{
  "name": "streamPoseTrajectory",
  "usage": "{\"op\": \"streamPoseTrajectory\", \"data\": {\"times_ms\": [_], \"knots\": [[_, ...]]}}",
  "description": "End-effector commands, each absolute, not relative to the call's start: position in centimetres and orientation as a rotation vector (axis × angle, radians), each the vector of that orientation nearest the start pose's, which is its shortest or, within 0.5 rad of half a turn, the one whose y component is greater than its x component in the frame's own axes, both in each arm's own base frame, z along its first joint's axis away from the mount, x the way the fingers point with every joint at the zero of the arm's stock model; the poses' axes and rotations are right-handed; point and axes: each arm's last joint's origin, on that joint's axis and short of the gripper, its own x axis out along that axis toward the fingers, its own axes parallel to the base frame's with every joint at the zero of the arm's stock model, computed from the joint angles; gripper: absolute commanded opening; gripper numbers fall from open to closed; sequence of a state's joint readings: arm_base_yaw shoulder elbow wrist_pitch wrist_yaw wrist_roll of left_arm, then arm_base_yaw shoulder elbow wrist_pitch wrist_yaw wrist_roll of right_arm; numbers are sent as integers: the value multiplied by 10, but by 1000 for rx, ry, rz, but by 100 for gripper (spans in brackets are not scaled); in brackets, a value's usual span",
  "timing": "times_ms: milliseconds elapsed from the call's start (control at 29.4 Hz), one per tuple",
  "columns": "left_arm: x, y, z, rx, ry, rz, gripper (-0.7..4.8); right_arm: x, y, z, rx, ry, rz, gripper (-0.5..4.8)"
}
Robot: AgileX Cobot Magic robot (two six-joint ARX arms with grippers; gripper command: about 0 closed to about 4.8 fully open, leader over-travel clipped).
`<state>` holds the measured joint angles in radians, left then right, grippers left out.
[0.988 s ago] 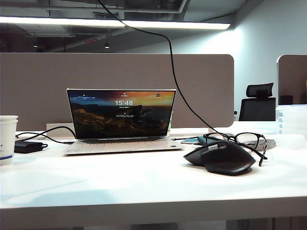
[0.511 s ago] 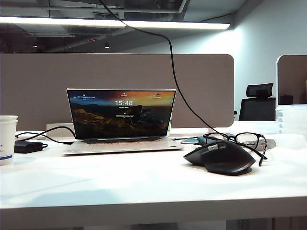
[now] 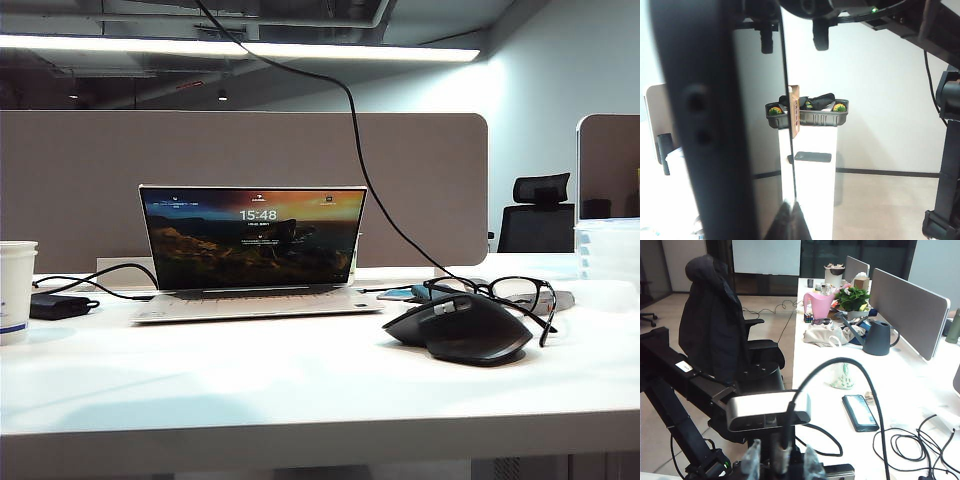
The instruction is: Pick up the black phone, pick up the charger plug, insert the charger plug into the phone's charging port, and finally place the connected phone back on the desk.
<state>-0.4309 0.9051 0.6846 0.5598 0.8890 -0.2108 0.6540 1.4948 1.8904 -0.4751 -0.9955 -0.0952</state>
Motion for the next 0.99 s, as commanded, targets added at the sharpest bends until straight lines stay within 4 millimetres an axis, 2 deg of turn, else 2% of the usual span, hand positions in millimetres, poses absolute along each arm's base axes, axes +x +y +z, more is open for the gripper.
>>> {"op": "streamPoseTrajectory", "data": {"times_ms": [34,204,307,681,749,784,886,988], "knots": [[161,-99,350,-61,-270,-1353,-6,214,198,510,-33,15,1675,122],[161,-100,347,-50,-240,-1365,-6,220,203,507,23,66,1739,122],[162,-100,346,-43,-241,-1365,-6,217,210,505,30,80,1763,122],[162,-100,346,-35,-242,-1369,-6,221,219,498,34,105,1770,117],[162,-100,346,-35,-241,-1369,-6,221,219,498,34,108,1766,74],[162,-100,346,-35,-242,-1369,-6,221,219,498,34,107,1765,28],[161,-100,346,-35,-242,-1369,-6,222,219,498,35,111,1764,-2],[161,-100,346,-35,-244,-1368,-6,222,219,497,31,110,1763,-1]]}}
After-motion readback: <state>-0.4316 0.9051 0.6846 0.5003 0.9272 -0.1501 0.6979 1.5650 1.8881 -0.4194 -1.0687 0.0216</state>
